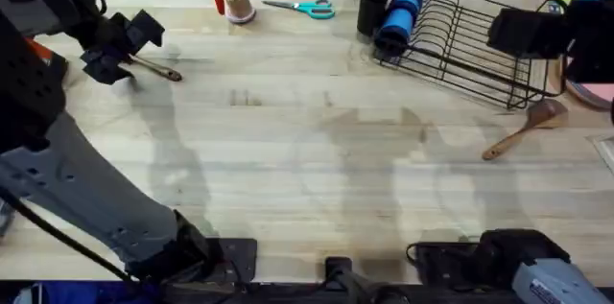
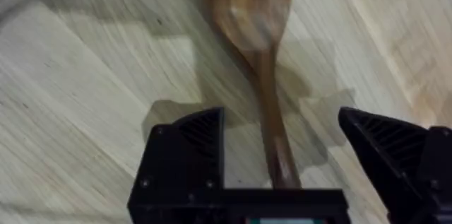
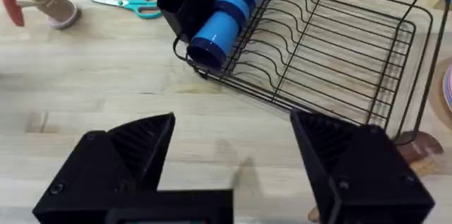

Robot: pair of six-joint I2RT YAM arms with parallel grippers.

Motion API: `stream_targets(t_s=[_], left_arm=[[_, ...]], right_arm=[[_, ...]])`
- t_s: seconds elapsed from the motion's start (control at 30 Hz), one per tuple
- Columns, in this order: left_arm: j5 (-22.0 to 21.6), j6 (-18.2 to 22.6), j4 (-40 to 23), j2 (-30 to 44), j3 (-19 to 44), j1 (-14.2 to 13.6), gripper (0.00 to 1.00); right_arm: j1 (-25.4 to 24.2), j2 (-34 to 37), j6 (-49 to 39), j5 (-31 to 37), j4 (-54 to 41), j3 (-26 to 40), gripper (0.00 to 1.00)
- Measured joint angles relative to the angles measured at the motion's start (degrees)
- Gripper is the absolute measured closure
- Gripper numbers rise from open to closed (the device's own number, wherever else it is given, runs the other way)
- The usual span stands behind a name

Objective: Pick up the spoon on the table one by one and put them onto the rack

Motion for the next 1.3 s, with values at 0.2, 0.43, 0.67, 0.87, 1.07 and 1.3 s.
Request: stream_targets(t_s=[0.2,0.43,0.67,0.87,1.07,1.3], left_arm=[[0.18,-1.85,2.19,0.42,0.02,1.08,0.007],[-4.08,-2.34,-2.54,0.46,0.80,0.56,0.006],[-9.51,-2.27,-9.50,0.47,5.13,0.09,0.004],[-11.45,-1.71,-8.86,0.48,7.28,-0.29,0.005],[-12.72,-0.13,-9.00,1.83,7.37,-1.34,0.005],[-12.98,0.49,-9.95,5.18,7.98,-1.77,0.005]], right_arm=[[0.00,0.00,0.00,-0.02,0.00,0.00,0.008],[0.00,0.00,0.00,0.00,0.00,0.00,0.008],[0.00,0.00,0.00,0.00,0.00,0.00,0.008],[0.00,0.00,0.00,0.00,0.00,0.00,0.008],[0.00,0.00,0.01,0.00,0.00,0.00,0.008],[0.00,-0.01,0.01,0.00,0.00,0.00,0.008]])
